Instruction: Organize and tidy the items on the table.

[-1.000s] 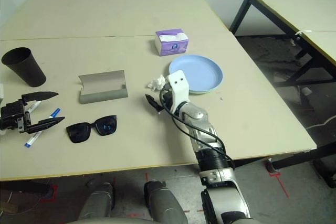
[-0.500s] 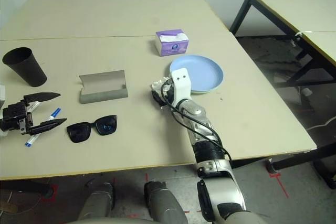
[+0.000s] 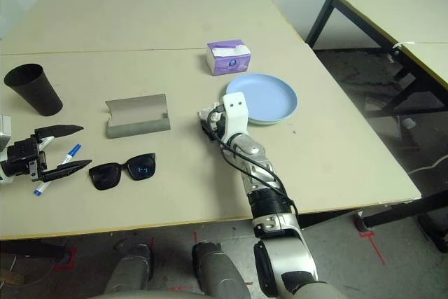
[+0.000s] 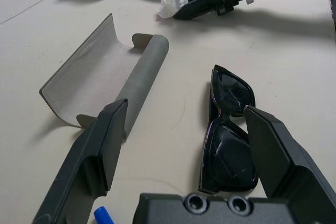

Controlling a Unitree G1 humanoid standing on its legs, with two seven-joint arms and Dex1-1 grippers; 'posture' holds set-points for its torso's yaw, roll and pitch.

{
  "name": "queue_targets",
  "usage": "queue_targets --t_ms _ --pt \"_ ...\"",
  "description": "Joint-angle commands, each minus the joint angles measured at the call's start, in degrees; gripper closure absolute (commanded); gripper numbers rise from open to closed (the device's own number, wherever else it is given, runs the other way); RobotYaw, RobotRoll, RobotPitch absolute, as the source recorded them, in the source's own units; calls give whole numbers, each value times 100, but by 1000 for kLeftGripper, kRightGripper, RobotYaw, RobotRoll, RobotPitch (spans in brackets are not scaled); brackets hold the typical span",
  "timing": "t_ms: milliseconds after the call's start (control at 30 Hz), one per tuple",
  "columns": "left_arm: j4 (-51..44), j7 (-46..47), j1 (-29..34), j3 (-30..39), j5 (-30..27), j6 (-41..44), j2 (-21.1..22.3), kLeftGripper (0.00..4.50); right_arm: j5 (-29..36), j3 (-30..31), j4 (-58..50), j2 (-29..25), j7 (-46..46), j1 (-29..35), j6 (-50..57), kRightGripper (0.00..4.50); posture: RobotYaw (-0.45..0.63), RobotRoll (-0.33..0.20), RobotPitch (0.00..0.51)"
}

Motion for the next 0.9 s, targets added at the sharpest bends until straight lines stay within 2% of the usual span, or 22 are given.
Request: queue_targets --t_ms 33,100,133,633,900 --pt "5 -11 29 -88 54 -49 -32 0 -35 76 -52 1 53 127 -61 3642 -6 0 114" --pt "22 -16 27 -115 64 -61 -62 0 -13 75 -51 10 77 191 -61 4435 -9 0 114" --pt "27 -16 26 -129 72 -68 -77 0 -7 74 -60 11 88 217 -62 4476 -9 0 114" --pt "113 6 -19 -240 104 -132 -163 0 10 54 -152 0 147 275 -53 4476 -25 0 113" --pt "99 23 3 -299 121 -136 -226 0 112 -108 -288 -67 142 -13 -43 4476 -36 0 110"
